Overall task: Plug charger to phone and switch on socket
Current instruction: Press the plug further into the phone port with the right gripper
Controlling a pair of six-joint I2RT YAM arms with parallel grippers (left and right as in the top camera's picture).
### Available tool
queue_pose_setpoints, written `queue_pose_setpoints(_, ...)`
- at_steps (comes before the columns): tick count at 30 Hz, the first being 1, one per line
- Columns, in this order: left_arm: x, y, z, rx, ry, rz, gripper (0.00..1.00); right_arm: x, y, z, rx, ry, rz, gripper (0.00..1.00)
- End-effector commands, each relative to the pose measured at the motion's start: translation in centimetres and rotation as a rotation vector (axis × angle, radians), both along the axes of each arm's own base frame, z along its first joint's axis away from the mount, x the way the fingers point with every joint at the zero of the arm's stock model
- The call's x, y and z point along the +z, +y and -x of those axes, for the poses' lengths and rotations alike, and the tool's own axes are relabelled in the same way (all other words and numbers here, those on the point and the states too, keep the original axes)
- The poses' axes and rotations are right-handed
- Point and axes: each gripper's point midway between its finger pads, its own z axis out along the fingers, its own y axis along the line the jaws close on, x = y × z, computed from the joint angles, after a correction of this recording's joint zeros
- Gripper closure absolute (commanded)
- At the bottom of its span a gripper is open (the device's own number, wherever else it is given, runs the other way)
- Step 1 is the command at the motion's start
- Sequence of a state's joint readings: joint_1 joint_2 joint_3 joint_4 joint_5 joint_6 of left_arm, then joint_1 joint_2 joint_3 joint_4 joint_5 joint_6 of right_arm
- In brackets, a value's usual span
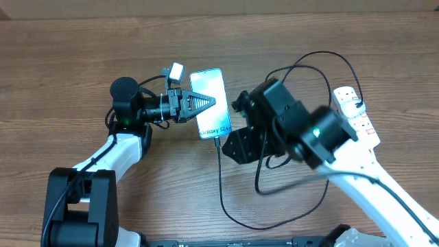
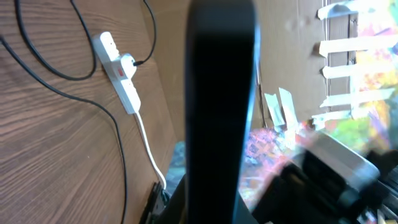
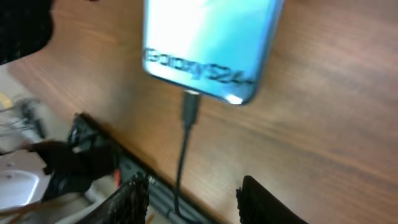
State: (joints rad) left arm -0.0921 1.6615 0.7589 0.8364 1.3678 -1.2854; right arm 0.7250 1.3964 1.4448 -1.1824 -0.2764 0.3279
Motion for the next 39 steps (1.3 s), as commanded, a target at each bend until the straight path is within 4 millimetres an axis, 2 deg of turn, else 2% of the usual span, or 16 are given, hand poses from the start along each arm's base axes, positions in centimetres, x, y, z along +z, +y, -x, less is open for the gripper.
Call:
queue_pose_setpoints(1, 0.3, 0.0, -1.0, 0.039, -0.020, -0.008, 0.96, 0.4, -0.1, -1.1, -0.103, -0.124, 0.086, 0.53)
queue_pose_setpoints(5, -0.6, 0.1, -1.2, 0.057, 0.055, -0.018, 0.96, -0.8, 0.7, -1.1, -0.163, -0.181, 0.158, 0.53)
queue_pose_setpoints(8, -0.8, 0.1, -1.1, 0.055, 0.072, -0.020, 0.96, -1.4, 0.5, -1.7, -0.230, -0.227, 0.218, 0.53)
queue_pose_setpoints(16, -0.8, 0.0, -0.7, 0.031, 0.087, -0.015, 0.96, -4.1, 1.0, -2.6, -0.258, -0.200, 0.288, 0.53)
queue_pose_setpoints(22, -0.8, 0.0, -0.7, 0.031, 0.086, -0.015, 0.96, -5.4, 2.0, -2.1, -0.228, -0.144, 0.286, 0.70)
queue_pose_setpoints(30, -0.8, 0.0, -0.7, 0.033, 0.086, -0.015, 0.96, -5.5, 2.1, -2.0, -0.235, -0.130, 0.278, 0.80)
queue_pose_setpoints(35, -0.7, 0.0, -0.6, 0.025, 0.069, -0.016, 0.96, -5.1, 2.7, -2.4, -0.247, -0.143, 0.248, 0.96)
queue_pose_setpoints(39, -0.7, -0.1, -0.3, 0.008, 0.045, -0.017, 0.96, -4.7, 3.4, -3.0, -0.250, -0.168, 0.214, 0.96)
